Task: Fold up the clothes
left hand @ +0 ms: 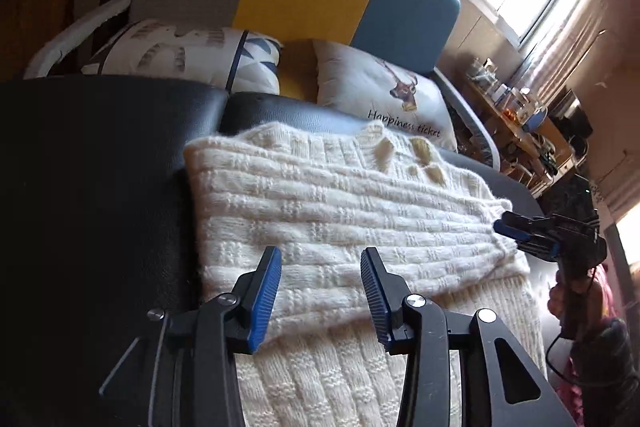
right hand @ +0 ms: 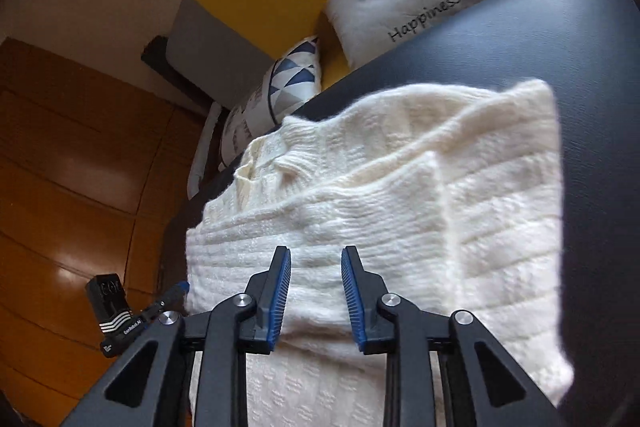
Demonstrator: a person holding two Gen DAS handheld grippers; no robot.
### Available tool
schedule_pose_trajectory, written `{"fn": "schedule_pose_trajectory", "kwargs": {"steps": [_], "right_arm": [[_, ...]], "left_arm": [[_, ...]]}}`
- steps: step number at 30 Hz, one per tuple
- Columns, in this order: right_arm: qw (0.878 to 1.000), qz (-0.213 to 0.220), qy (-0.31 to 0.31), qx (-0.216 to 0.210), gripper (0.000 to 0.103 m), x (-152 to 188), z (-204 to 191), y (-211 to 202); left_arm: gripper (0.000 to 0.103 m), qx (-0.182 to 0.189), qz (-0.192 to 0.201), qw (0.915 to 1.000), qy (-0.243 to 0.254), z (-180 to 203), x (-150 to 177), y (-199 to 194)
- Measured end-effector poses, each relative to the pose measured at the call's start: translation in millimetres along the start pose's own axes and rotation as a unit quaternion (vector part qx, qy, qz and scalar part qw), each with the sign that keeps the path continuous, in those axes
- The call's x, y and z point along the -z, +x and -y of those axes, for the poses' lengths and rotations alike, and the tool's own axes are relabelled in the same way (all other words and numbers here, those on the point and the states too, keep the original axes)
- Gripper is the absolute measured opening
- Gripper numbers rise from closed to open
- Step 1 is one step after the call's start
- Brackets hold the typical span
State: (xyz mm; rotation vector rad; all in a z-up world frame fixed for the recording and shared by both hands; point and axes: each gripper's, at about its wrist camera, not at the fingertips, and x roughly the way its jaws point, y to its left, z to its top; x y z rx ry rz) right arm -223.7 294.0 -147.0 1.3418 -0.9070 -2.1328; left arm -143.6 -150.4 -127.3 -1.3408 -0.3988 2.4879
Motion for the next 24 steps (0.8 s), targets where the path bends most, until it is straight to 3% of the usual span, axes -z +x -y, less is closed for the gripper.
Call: {"fn": "schedule_pose_trajectory", "kwargs": {"steps": [1, 2, 3, 5, 7, 9, 10, 18, 24], "right_arm": [[1.000, 0.008, 0.007, 0.022, 0.026, 1, 7, -2], [0.999, 0.014, 0.015, 0.033, 0.019, 1, 14, -2], [0.999, 0.019, 0.025, 0.035, 0.009, 2, 22, -1], [0.998, 0.028, 0.036, 0.040, 0.000, 4, 28, 0], [0.998, 0.035, 0.038, 0.034, 0.004, 11, 25, -9], [0.998, 0.041, 0.038, 0.024, 0.025, 20, 20, -21], [0.998, 0.044, 0.038, 0.019, 0.027, 25, 18, -27], [0.998, 0.026, 0.051, 0.006, 0.030, 108, 38, -90], [0.996, 0.007, 0.088, 0.003, 0.033, 182, 75, -134]], "left_arm": [[0.042, -0.007, -0.013, 0.9999, -0.006, -3, 1, 8], [0.042, -0.017, -0.023, 0.9995, -0.013, -7, 2, 17], [0.042, -0.018, -0.021, 0.9995, -0.015, -9, 3, 22], [0.042, -0.025, -0.010, 0.9996, -0.005, -7, 4, 24], [0.043, -0.037, -0.007, 0.9992, -0.011, -4, 4, 25], [0.043, -0.040, -0.006, 0.9988, -0.028, -3, 5, 18], [0.043, -0.040, -0.006, 0.9985, -0.037, -3, 6, 14], [0.050, 0.004, 0.020, 0.9984, -0.052, -9, 64, -55], [0.051, 0.021, 0.001, 0.9980, -0.060, -21, 129, -82]]}}
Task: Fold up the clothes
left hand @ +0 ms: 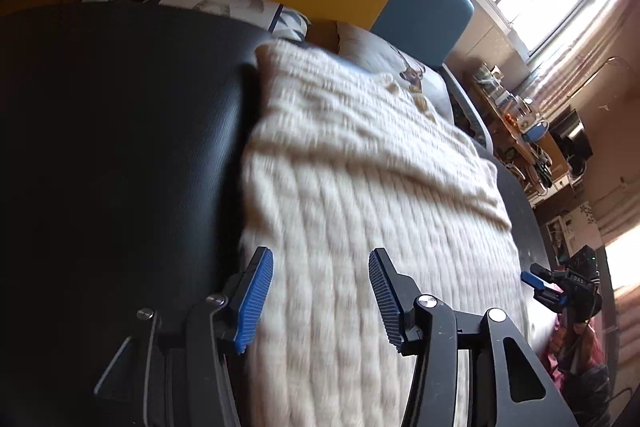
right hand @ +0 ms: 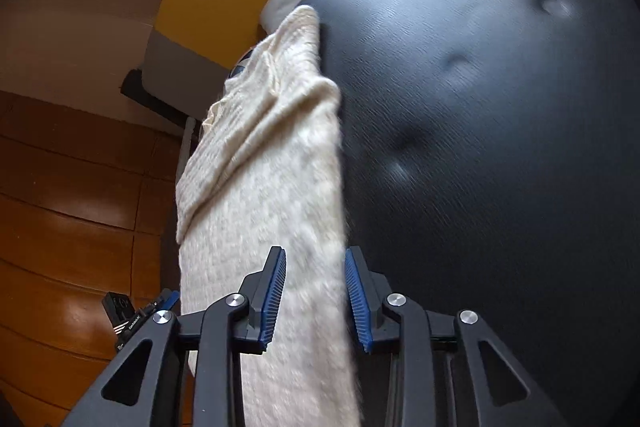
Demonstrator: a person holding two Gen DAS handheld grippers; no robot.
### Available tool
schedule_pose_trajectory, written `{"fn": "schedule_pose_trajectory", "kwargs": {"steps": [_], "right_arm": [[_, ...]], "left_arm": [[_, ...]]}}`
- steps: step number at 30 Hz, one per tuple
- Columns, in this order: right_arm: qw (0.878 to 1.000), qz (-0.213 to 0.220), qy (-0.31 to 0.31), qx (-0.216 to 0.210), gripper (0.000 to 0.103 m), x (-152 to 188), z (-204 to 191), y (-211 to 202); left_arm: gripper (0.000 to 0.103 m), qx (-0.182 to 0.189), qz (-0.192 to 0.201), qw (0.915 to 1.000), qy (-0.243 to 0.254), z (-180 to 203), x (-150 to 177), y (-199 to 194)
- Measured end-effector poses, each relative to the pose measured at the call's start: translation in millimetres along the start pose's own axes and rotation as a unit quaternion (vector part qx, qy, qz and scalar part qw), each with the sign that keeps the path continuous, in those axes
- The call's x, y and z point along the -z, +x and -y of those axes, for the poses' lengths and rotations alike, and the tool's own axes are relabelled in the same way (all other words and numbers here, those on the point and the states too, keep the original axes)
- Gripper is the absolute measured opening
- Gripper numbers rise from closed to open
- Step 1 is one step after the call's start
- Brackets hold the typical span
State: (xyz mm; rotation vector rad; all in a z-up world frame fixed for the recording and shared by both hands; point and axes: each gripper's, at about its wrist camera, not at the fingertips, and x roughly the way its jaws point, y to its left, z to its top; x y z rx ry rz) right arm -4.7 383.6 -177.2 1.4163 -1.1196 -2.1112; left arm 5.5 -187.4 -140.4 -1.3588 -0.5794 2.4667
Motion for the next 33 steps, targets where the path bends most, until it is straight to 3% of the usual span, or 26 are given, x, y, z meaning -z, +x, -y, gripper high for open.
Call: {"fn": "schedule_pose_trajectory", "kwargs": {"steps": [6, 10, 13, 20, 24, 33], "right_arm": [[0.998, -0.039, 0.010, -0.045, 0.033, 48, 23, -23], [0.993, -0.100, -0.010, -0.065, 0.033, 67, 14, -12], [0.989, -0.123, -0.031, -0.072, 0.033, 76, 4, 0], [0.990, -0.108, -0.053, -0.079, 0.033, 81, -5, 9], [0.990, -0.106, -0.048, -0.085, 0.033, 83, -6, 11], [0.988, -0.102, -0.082, -0.086, 0.033, 93, -14, 15]], "left_arm": [[0.056, 0.015, -0.006, 0.9993, -0.034, -21, 45, -23], [0.057, 0.033, -0.014, 0.9982, -0.048, -31, 71, -35], [0.057, 0.046, -0.020, 0.9978, -0.044, -35, 88, -44], [0.066, 0.071, -0.024, 0.9968, -0.028, -31, 113, -53], [0.066, 0.075, -0.014, 0.9959, -0.049, -33, 115, -53], [0.066, 0.037, -0.001, 0.9992, -0.014, -5, 117, -53]]}}
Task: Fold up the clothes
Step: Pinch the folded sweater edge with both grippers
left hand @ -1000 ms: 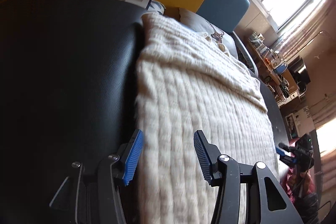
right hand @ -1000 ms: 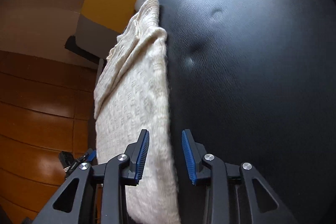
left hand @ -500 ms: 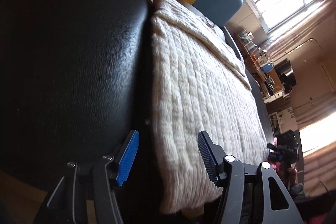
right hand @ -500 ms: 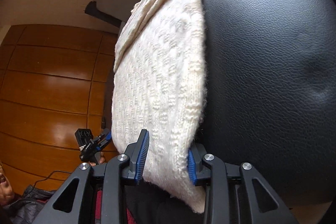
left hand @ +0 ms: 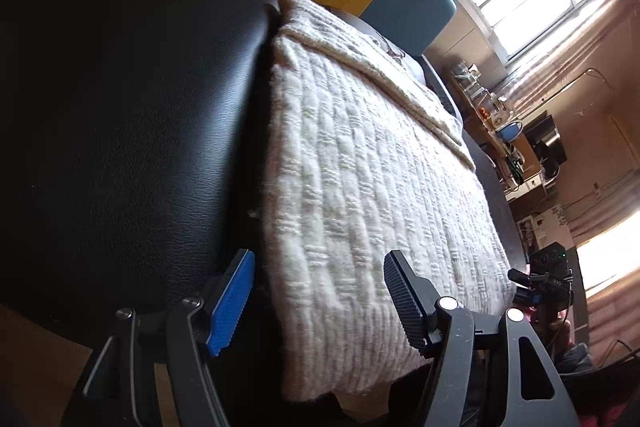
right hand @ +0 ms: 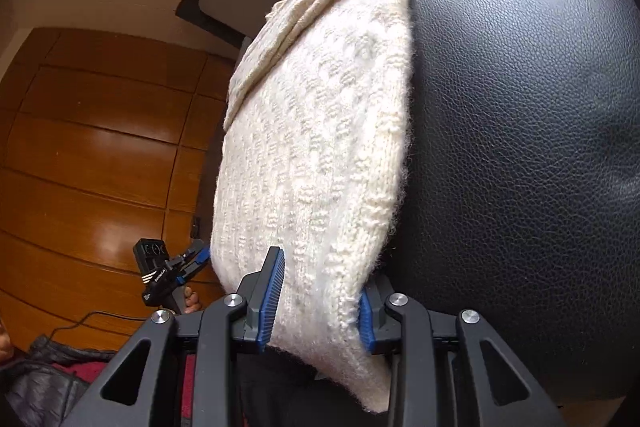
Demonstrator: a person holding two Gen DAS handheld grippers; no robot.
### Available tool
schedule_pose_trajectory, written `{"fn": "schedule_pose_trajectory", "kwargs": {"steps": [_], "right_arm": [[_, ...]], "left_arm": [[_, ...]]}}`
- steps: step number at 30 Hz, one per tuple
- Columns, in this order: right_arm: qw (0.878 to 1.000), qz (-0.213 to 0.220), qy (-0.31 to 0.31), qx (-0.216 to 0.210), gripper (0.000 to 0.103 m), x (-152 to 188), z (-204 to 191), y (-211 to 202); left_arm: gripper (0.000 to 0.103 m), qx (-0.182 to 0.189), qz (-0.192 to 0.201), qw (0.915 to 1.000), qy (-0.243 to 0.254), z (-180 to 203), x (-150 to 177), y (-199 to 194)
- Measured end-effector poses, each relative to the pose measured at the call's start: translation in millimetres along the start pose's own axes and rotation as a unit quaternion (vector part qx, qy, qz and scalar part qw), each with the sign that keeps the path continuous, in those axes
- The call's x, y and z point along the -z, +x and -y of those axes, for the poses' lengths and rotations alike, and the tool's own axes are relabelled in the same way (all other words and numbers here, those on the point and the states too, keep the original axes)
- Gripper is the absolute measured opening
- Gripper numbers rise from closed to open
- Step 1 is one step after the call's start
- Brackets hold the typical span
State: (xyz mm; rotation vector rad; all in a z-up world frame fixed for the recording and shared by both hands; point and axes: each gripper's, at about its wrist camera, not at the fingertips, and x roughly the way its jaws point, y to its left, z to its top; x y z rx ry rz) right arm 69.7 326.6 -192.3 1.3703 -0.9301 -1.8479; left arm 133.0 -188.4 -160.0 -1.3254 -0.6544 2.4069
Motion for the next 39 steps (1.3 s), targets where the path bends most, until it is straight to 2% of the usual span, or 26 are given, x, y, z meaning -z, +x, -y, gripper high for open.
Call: {"fn": "schedule_pose_trajectory", "kwargs": {"steps": [3, 4, 5, 7, 12, 17, 18, 19, 20, 25, 28, 29, 33, 36, 39], "right_arm": [[1.000, 0.000, 0.003, -0.005, 0.033, -8, -3, 7], [1.000, -0.001, 0.004, -0.007, 0.032, -10, -4, 8], [1.000, -0.003, 0.006, -0.005, 0.029, -12, -3, 9], [1.000, -0.003, 0.003, -0.002, 0.025, -11, -3, 9], [1.000, -0.002, -0.008, 0.004, 0.023, -9, -2, 8], [0.999, 0.000, -0.034, 0.013, 0.024, -4, -6, 8], [0.999, -0.004, -0.041, 0.024, 0.019, -4, -9, 13], [0.998, -0.004, -0.045, 0.037, 0.015, -3, -11, 16], [0.998, -0.001, -0.047, 0.046, 0.009, -2, -12, 17], [0.997, -0.002, -0.061, 0.051, 0.009, 11, -21, 21], [0.996, -0.007, -0.071, 0.055, 0.009, 16, -21, 22], [0.995, -0.007, -0.074, 0.059, 0.006, 17, -21, 21], [0.994, 0.000, -0.084, 0.065, 0.010, 18, -25, 25], [0.997, 0.005, -0.065, 0.047, 0.015, 15, -20, 26], [0.998, -0.001, -0.043, 0.035, 0.015, 8, -15, 28]], "left_arm": [[0.065, -0.017, -0.003, 0.9998, 0.014, 5, 0, 3], [0.058, -0.013, -0.005, 0.9999, 0.010, 5, -1, 3], [0.043, -0.014, -0.008, 0.9999, 0.002, 4, -1, 3], [0.024, -0.027, -0.015, 0.9995, -0.008, 1, -1, 5], [0.026, -0.025, -0.024, 0.9990, -0.030, -3, -1, 6], [0.036, -0.059, -0.035, 0.9974, 0.022, 16, -1, 13], [0.035, -0.069, -0.034, 0.9964, 0.034, 19, -1, 14], [0.022, -0.082, -0.029, 0.9951, 0.045, 22, 0, 15], [0.012, -0.079, -0.029, 0.9954, 0.047, 21, 0, 15], [0.010, -0.036, -0.030, 0.9989, -0.008, 7, 0, 10], [0.009, -0.020, -0.036, 0.9990, -0.014, 2, 5, 4], [0.009, -0.015, -0.039, 0.9990, -0.015, 1, 7, 2], [0.009, -0.010, -0.043, 0.9989, -0.017, -2, 15, -3], [0.010, -0.013, -0.040, 0.9990, -0.016, -1, 13, -1], [0.012, -0.026, -0.037, 0.9990, -0.005, 5, 9, 2]]}}
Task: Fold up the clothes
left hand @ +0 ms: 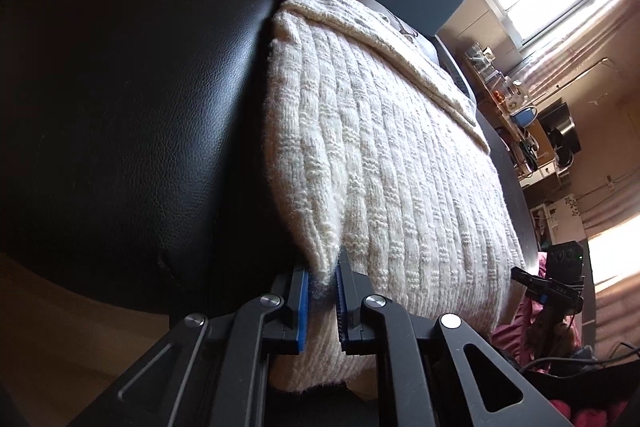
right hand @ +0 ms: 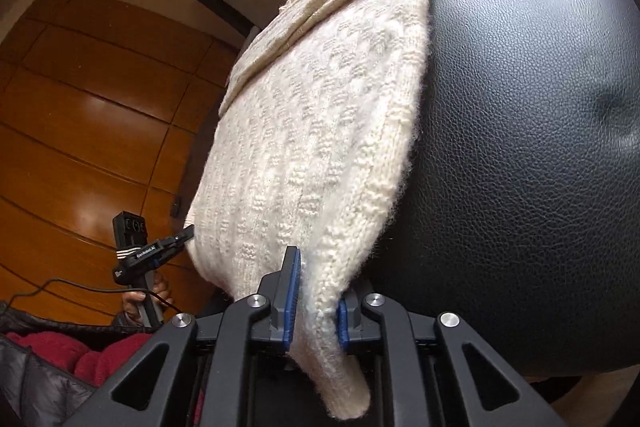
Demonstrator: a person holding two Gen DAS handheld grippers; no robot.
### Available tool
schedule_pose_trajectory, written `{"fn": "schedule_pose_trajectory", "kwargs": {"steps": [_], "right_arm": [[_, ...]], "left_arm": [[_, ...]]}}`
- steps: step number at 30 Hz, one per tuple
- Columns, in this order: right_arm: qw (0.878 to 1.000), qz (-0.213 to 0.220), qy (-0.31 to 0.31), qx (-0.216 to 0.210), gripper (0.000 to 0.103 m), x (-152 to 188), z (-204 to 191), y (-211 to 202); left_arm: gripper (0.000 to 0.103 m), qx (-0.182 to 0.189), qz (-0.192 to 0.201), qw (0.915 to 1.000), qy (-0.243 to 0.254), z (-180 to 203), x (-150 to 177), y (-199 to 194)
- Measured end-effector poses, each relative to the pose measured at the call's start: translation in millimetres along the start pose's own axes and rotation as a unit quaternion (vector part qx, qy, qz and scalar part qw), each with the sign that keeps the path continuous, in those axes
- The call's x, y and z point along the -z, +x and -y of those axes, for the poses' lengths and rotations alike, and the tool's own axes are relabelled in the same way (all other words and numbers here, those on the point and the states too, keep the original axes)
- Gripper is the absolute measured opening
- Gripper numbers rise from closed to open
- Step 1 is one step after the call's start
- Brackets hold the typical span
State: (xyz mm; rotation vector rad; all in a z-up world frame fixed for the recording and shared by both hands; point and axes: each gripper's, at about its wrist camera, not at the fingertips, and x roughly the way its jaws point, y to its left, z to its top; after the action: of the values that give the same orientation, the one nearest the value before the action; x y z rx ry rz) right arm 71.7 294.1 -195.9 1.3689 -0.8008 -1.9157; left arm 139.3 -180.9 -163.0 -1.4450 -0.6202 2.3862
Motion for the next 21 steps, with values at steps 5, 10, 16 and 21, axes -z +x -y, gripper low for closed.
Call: {"fn": "schedule_pose_trajectory", "kwargs": {"steps": [5, 10, 16, 21], "right_arm": [[1.000, 0.002, -0.001, 0.026, 0.006, -2, -2, -1], [0.999, -0.024, -0.034, 0.028, 0.006, 9, -22, 9], [0.998, -0.022, -0.024, -0.045, 0.006, 2, -10, -5], [0.996, -0.007, -0.018, -0.083, 0.006, -19, -15, -12]], "left_arm": [[0.011, -0.030, -0.003, 0.9994, 0.019, 10, -4, 3], [0.009, 0.012, -0.022, 0.9997, 0.003, 3, -1, -2], [0.009, 0.100, -0.017, 0.9945, -0.026, -11, 6, -21], [0.009, 0.170, 0.006, 0.9848, -0.033, -8, -8, -38]]}}
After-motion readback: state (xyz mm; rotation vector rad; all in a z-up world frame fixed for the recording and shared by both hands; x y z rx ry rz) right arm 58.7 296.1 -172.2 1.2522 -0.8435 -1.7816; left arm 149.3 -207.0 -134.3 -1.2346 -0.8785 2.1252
